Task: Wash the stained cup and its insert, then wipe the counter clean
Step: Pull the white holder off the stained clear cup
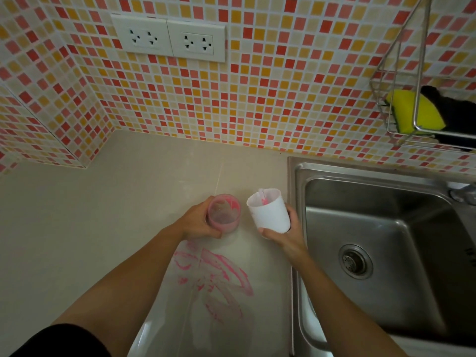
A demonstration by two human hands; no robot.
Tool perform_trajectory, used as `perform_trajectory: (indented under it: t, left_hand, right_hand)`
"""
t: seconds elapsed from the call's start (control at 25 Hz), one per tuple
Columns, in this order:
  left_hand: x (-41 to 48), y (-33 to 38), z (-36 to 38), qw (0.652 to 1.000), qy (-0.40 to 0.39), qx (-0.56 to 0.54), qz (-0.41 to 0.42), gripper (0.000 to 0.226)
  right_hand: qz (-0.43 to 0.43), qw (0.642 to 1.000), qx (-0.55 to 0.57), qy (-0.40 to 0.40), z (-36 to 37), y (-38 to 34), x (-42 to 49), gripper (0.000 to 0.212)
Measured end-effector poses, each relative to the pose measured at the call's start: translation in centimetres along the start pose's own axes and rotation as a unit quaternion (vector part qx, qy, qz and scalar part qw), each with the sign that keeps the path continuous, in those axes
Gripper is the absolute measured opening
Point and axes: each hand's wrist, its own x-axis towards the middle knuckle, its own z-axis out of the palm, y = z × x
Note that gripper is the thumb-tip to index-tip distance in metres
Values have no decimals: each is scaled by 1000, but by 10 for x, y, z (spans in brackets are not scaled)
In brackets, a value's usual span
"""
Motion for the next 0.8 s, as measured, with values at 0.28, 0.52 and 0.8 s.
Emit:
perform_trajectory:
  t: [0.28,0.52,0.8]
  left_hand:
    - [0,-1,-1,1000,0,-1,-4,76]
    - [1,-4,0,1000,1,-13,1,79]
    - [-3,-8,5,998,3,-54,19,103]
  right_hand:
    - [-20,997,-72,-17,5,18,-4,93]
    - [-32,994,-100,-23,10,26,3,100]
    - [-15,990,-127,-59,5,22,2,96]
